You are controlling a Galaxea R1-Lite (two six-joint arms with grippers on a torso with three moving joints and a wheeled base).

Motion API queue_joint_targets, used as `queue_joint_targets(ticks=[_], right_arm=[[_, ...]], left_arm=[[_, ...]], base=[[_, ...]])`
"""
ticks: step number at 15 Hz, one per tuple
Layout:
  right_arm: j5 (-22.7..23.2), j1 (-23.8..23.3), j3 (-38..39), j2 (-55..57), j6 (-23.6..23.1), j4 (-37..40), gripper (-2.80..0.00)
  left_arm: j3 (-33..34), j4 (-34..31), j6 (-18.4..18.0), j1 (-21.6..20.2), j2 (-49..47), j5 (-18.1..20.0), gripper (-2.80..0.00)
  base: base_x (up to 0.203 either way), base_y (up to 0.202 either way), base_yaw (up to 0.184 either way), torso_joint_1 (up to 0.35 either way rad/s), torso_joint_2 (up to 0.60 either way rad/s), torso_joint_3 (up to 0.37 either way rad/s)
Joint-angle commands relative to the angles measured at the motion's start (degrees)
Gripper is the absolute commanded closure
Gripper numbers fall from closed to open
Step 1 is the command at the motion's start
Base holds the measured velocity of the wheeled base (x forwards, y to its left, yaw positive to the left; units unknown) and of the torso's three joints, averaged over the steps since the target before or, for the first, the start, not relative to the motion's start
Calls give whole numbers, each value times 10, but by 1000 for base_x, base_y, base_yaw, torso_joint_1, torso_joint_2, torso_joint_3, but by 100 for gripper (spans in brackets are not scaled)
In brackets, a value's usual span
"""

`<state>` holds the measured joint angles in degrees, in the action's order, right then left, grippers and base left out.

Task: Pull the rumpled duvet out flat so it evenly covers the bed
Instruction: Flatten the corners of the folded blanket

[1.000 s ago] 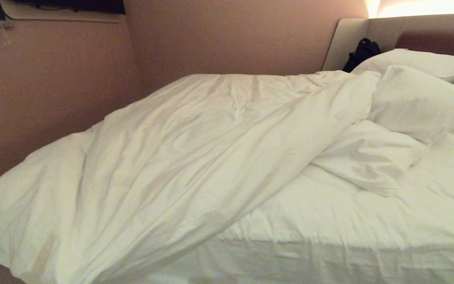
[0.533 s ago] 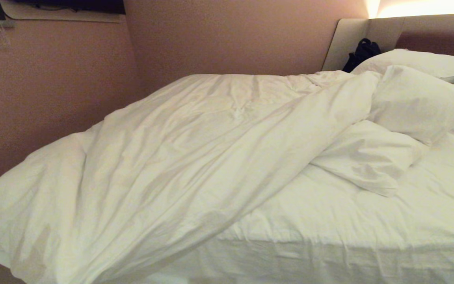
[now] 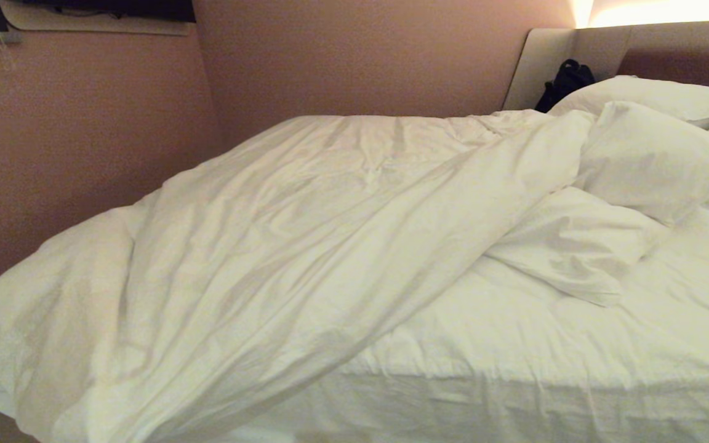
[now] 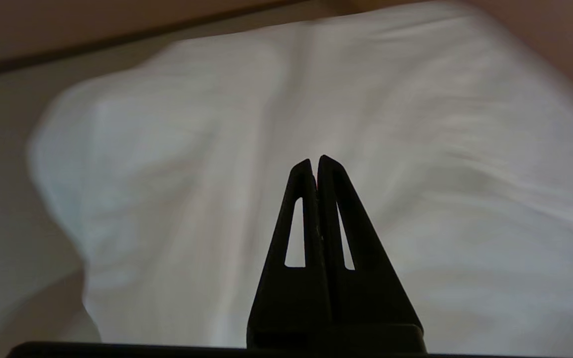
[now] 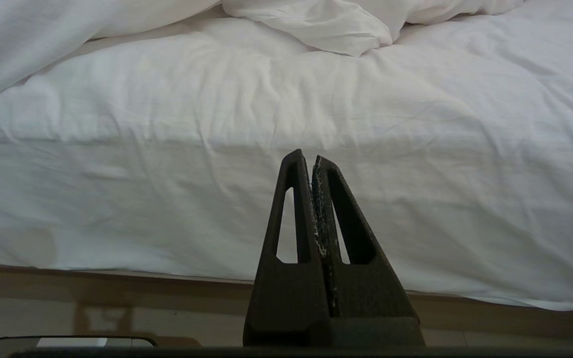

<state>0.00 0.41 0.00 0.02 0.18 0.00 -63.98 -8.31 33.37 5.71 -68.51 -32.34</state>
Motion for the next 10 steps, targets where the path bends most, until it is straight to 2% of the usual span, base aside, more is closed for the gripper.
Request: queue_joint_targets(ticks=[1,3,5,8,10], right_arm=[[0,0,0,0,0,0,0],[0,0,0,0,0,0,0],[0,0,0,0,0,0,0],[0,0,0,0,0,0,0],[0,0,0,0,0,0,0]], left_arm=[[-25,54,-14,-79,-153,10,0],[-41,94,-49,-132,-199,62,0],[-57,115,-82,-207,-235,161,0],[-69,162,-145,-349,-284,384,0],[-72,236,-189,-454,-349,537,0]], base=[[0,0,0,0,0,0],[0,0,0,0,0,0],[0,0,0,0,0,0],[0,0,0,0,0,0],[0,0,0,0,0,0]])
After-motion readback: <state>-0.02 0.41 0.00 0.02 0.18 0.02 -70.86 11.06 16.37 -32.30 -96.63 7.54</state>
